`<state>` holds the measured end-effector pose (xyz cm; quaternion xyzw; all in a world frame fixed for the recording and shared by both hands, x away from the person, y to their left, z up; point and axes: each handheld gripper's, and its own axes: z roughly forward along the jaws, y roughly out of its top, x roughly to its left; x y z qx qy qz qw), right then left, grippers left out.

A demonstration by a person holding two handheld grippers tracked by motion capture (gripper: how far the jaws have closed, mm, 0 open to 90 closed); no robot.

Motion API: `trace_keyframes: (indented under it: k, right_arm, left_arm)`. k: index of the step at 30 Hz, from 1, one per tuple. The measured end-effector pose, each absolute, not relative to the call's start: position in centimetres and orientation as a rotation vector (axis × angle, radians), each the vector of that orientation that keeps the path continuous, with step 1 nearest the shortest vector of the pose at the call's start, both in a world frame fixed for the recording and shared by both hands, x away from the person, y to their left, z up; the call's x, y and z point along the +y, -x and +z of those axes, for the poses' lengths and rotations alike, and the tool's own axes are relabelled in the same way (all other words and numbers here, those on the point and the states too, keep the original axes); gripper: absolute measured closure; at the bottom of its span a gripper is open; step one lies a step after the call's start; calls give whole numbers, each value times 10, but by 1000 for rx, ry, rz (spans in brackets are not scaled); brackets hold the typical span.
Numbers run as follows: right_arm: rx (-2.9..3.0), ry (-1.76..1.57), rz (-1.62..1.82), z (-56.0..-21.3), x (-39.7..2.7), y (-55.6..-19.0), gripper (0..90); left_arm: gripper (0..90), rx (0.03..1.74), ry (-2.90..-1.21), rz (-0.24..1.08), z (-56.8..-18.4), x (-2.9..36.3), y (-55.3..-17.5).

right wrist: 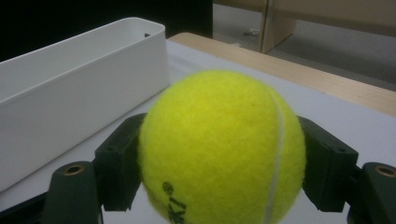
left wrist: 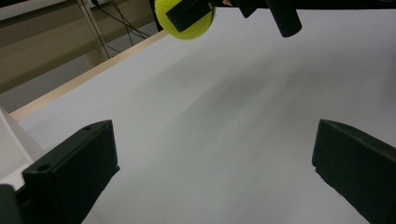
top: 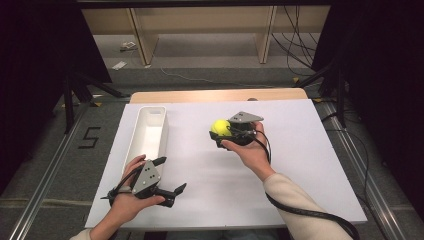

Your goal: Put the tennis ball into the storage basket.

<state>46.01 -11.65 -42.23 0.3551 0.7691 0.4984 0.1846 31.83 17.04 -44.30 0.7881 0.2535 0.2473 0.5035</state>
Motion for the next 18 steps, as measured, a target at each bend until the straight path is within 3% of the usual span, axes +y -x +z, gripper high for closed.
trace_keyframes:
  k: [18]
  right_arm:
    - [2183, -994, 1402, -424, -107, -462, 267]
  left_arm:
    - [0, 594, -1908, 590, -442, 168, -319]
